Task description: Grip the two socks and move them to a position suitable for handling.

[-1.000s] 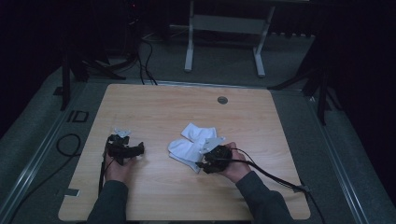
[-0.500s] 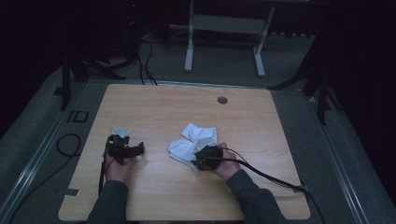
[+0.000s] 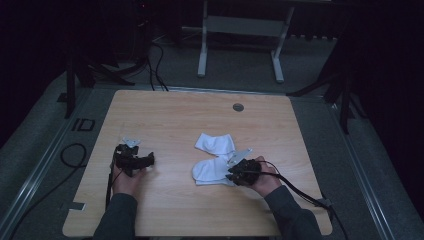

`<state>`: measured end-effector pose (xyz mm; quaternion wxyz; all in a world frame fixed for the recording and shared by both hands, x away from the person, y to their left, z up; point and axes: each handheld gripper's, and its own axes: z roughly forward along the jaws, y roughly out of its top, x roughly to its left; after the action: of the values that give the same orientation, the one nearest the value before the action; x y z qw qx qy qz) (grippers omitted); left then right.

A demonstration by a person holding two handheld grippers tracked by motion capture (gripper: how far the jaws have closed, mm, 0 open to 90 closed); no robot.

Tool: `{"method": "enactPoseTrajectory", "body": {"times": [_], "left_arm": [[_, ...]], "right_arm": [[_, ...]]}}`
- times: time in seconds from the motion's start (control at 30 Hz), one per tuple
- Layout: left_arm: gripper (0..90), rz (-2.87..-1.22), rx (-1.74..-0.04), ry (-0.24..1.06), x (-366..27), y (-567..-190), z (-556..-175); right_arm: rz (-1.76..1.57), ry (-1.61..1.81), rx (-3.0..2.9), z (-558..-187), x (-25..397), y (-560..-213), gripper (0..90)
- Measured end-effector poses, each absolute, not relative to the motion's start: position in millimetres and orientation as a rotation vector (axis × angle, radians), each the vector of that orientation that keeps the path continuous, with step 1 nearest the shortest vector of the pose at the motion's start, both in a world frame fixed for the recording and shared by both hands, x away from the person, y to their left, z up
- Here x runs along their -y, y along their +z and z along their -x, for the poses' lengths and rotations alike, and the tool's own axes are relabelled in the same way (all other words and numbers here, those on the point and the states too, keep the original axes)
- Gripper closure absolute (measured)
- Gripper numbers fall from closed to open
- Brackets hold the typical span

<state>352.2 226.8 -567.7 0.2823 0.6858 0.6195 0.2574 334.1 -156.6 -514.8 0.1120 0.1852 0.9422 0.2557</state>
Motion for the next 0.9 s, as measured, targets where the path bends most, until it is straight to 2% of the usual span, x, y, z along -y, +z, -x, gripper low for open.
{"method": "enactPoseTrajectory", "body": {"times": [0.13, 0.4, 0.6, 0.9], "left_arm": [[14.3, -1.837, -1.659, 0.689, -227, -568, -352], [14.3, -1.837, -1.658, 0.689, -227, -568, -352], [14.3, -1.836, -1.658, 0.689, -227, -568, -352], [14.4, -1.841, -1.655, 0.688, -226, -568, -352]], "right_arm": [[-0.529, 0.805, -2.744, -331, 150, -505, 62.2], [-0.44, 0.853, -2.738, -333, 114, -491, 60.6], [-0.408, 0.874, -2.762, -339, 81, -499, 61.2], [-0.37, 0.865, -2.794, -340, 56, -516, 60.8]]}}
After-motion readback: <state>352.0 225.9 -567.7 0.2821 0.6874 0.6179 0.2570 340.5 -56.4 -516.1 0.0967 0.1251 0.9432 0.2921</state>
